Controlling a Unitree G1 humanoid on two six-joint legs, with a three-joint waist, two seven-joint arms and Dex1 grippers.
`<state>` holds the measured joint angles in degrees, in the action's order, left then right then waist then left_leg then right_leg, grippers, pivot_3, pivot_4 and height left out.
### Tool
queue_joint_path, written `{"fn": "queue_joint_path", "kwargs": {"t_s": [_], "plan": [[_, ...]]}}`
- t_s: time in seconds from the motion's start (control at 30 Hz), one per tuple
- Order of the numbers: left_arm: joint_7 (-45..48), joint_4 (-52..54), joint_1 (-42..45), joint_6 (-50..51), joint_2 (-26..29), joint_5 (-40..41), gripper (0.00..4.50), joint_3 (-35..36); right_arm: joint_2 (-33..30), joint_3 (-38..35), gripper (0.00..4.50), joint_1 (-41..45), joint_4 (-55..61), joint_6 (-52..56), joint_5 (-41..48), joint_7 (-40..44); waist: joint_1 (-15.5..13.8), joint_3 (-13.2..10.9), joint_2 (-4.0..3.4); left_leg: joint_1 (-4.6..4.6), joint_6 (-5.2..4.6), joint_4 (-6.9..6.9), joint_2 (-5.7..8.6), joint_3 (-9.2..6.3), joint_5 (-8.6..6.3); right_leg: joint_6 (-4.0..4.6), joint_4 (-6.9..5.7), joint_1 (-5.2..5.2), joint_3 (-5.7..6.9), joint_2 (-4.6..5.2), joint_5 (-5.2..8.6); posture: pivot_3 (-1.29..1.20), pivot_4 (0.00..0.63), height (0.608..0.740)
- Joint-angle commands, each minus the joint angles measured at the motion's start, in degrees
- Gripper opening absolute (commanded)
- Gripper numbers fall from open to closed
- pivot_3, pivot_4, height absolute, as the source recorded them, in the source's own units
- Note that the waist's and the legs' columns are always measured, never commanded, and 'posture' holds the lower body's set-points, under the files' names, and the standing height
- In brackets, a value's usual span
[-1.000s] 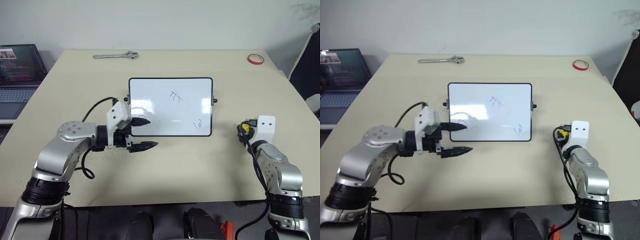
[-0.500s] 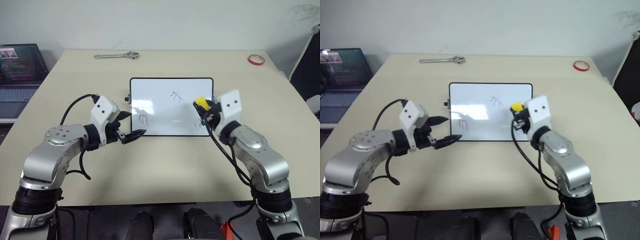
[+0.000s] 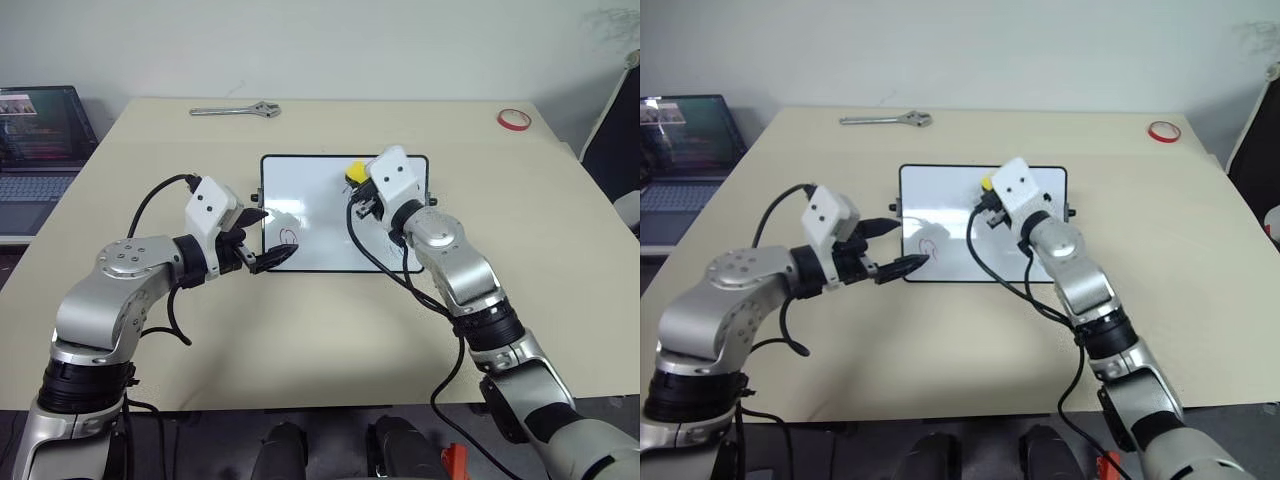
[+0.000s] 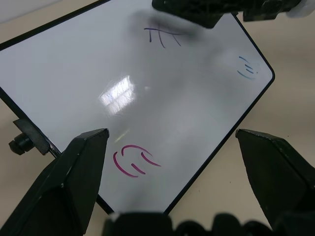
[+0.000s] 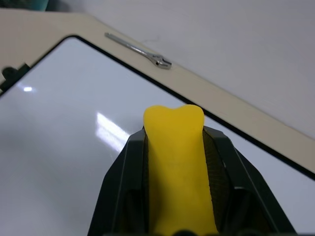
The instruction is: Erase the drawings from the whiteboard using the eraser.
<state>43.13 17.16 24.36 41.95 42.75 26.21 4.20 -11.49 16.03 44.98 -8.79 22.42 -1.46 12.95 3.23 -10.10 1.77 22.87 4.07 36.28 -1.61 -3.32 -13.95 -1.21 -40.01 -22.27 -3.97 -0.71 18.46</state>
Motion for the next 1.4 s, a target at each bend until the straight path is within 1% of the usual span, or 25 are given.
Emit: {"fn": "queue_joint_path", "kwargs": {"t_s": [0.03,0.13,0.23,0.33,0.43,0.57,0.73,0.8,0.93,1.0,1.1,1.23,1.3,1.37,1.4], "plan": [[-0.6,1.6,0.7,-0.8,-0.3,-0.2,4.50,0.3,0.4,1.9,1.14,1.2,-2.8,-2.6,-2.4,2.9,0.0,0.0,0.00,0.00,0.00,0.00,-0.01,0.00,0.00,0.00,0.00,0.00,0.00,0.00,0.00,0.00,0.150,0.740],[-0.8,2.2,0.5,-0.6,-0.5,0.0,4.50,0.3,0.7,3.1,1.14,0.9,-3.6,-1.9,-3.1,5.9,0.0,0.0,0.00,0.00,0.00,0.00,-0.02,0.00,0.00,0.00,-0.02,-0.01,0.00,0.00,0.00,0.00,0.150,0.740],[-1.0,2.3,0.6,-0.5,-0.7,-0.1,4.50,0.0,1.7,3.0,1.14,1.7,-4.5,-2.5,-3.7,6.4,0.1,0.0,0.00,-0.02,0.00,0.02,-0.03,0.00,0.00,0.01,-0.05,-0.01,0.01,0.01,0.00,0.00,0.150,0.740],[-0.8,2.1,1.0,-0.7,-0.5,-0.1,4.50,-0.3,3.4,0.3,1.14,5.4,-10.2,-5.9,-6.5,-0.6,0.2,0.0,0.00,-0.04,0.00,0.05,-0.05,0.00,0.00,0.03,-0.12,-0.01,0.01,0.02,-0.02,0.00,0.150,0.740],[-0.8,2.0,1.2,-0.9,-0.4,-0.2,4.50,-0.6,3.9,-0.1,1.14,7.1,-14.1,-7.6,-7.3,-1.8,0.1,0.0,0.00,-0.05,0.01,0.13,-0.04,-0.03,0.00,0.04,-0.20,-0.01,0.01,0.02,-0.02,0.00,0.150,0.740],[-0.9,2.1,1.2,-0.9,-0.4,-0.2,4.50,-0.8,3.7,1.9,1.14,6.3,-15.6,-6.2,-8.3,1.9,0.1,0.0,0.01,-0.03,0.00,0.13,-0.03,-0.03,0.00,0.04,-0.18,0.00,-0.01,0.02,-0.02,0.00,0.150,0.740],[-0.9,2.2,1.0,-1.1,-0.3,-0.2,4.50,-0.7,1.7,4.0,1.14,4.0,-13.1,-3.8,-9.6,7.9,0.1,0.0,0.01,-0.08,0.00,0.23,-0.04,-0.04,0.00,0.04,-0.30,0.02,0.00,0.01,-0.02,0.00,0.150,0.740],[-0.8,2.2,1.0,-1.1,-0.3,-0.2,4.50,-0.7,1.1,2.7,1.14,4.1,-12.6,-3.7,-10.0,6.9,0.1,0.0,0.01,-0.08,0.00,0.35,-0.04,-0.06,0.00,0.04,-0.41,0.02,0.00,0.01,-0.02,0.00,0.150,0.740],[-0.5,1.9,1.0,-1.5,-0.3,-0.3,4.50,-0.8,0.2,-2.5,1.14,6.1,-14.4,-6.3,-11.0,-1.5,-0.2,0.0,0.01,-0.07,0.00,0.65,0.00,-0.13,0.00,0.03,-0.72,0.03,0.00,0.01,-0.02,0.00,0.150,0.740],[-0.5,1.8,1.1,-1.6,-0.4,-0.3,4.50,-1.0,-0.1,-3.0,1.14,6.3,-14.9,-6.8,-11.2,-2.7,-0.4,0.0,0.01,-0.07,0.01,0.70,0.06,-0.19,0.01,0.03,-0.78,0.06,0.04,0.00,-0.02,0.00,0.150,0.740],[-0.3,1.6,1.2,-1.8,-0.4,-0.4,4.50,-1.2,0.1,-1.9,1.14,5.4,-14.5,-5.8,-11.3,0.0,-0.1,0.0,0.01,-0.08,0.01,0.70,0.06,-0.17,0.01,0.03,-0.79,0.07,0.02,-0.03,-0.02,0.00,0.150,0.740],[0.1,1.1,1.5,-2.3,-0.4,-0.7,4.50,-1.4,-0.2,3.3,1.12,1.9,-9.6,-2.5,-10.2,11.0,0.2,0.0,0.01,-0.10,0.00,0.67,0.02,-0.15,0.01,0.03,-0.77,0.05,0.01,-0.05,-0.02,0.00,0.150,0.740],[0.3,1.0,1.5,-2.4,-0.4,-0.7,4.50,-1.4,-0.4,4.5,1.12,1.0,-7.4,-1.6,-10.3,14.1,0.4,0.0,0.01,-0.14,0.00,0.66,0.00,-0.13,0.00,0.03,-0.78,0.06,0.01,-0.07,-0.02,0.00,0.150,0.740],[0.4,1.0,1.4,-2.6,-0.4,-0.7,4.50,-1.4,-0.1,3.8,1.12,1.2,-7.2,-1.6,-11.1,12.9,0.4,0.0,0.01,-0.16,0.00,0.67,0.01,-0.13,0.01,0.03,-0.83,0.06,0.00,-0.08,-0.02,0.00,0.150,0.740],[0.4,1.0,1.4,-2.6,-0.4,-0.7,4.50,-1.4,0.3,2.6,1.12,1.9,-8.1,-2.1,-11.7,10.3,0.4,0.0,0.01,-0.16,0.00,0.69,0.00,-0.14,0.01,0.03,-0.86,0.06,0.00,-0.09,-0.02,0.00,0.150,0.740]]}}
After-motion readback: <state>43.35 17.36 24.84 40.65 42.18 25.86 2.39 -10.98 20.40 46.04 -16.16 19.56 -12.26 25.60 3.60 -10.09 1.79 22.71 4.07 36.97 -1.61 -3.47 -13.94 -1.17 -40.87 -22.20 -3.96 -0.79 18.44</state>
